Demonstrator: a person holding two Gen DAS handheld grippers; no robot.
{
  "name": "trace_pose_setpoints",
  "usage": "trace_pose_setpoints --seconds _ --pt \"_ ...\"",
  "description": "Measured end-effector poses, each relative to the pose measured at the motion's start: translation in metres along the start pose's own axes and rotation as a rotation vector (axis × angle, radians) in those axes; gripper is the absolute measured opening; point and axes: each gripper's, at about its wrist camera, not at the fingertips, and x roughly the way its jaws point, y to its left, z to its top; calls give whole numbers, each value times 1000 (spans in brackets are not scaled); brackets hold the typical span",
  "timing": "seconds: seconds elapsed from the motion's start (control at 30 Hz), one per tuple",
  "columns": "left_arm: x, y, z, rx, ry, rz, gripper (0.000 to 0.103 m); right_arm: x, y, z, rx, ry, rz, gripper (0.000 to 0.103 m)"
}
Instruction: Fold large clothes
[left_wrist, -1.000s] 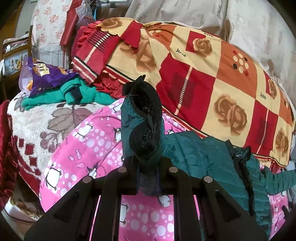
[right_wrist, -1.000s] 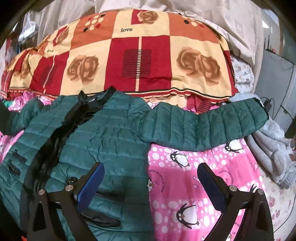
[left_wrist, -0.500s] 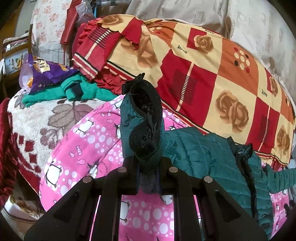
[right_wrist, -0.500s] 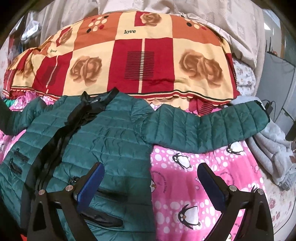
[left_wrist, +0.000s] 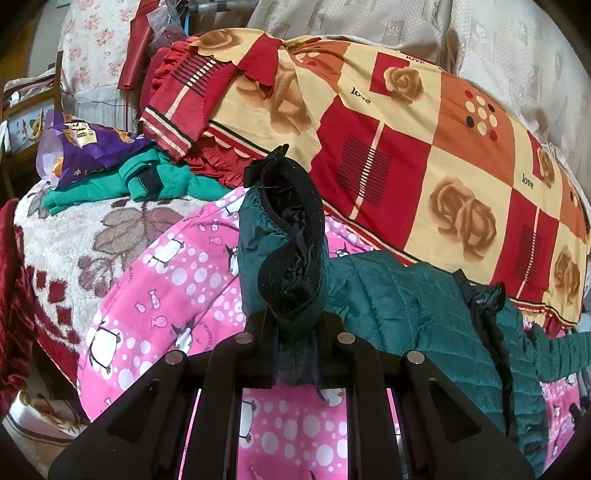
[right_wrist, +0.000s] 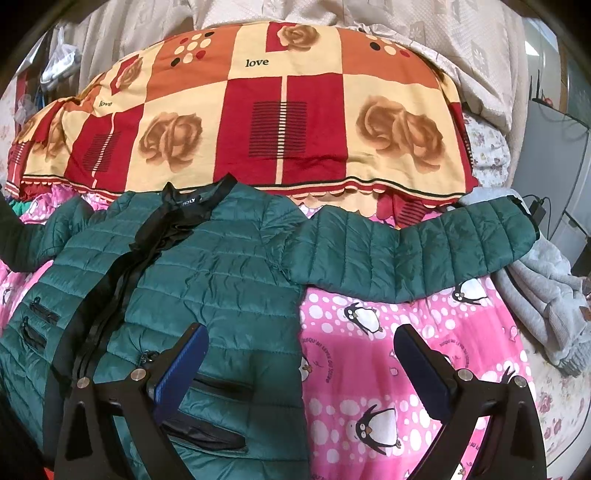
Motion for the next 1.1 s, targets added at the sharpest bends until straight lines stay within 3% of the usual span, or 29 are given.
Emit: trace_pose_setpoints --seconds 0.7,1.1 --pt "-4 -5 -1 12 -65 6 12 2 -2 -2 10 7 8 100" --pt "2 -10 -2 23 -17 -8 11 2 -2 -2 29 11 15 100"
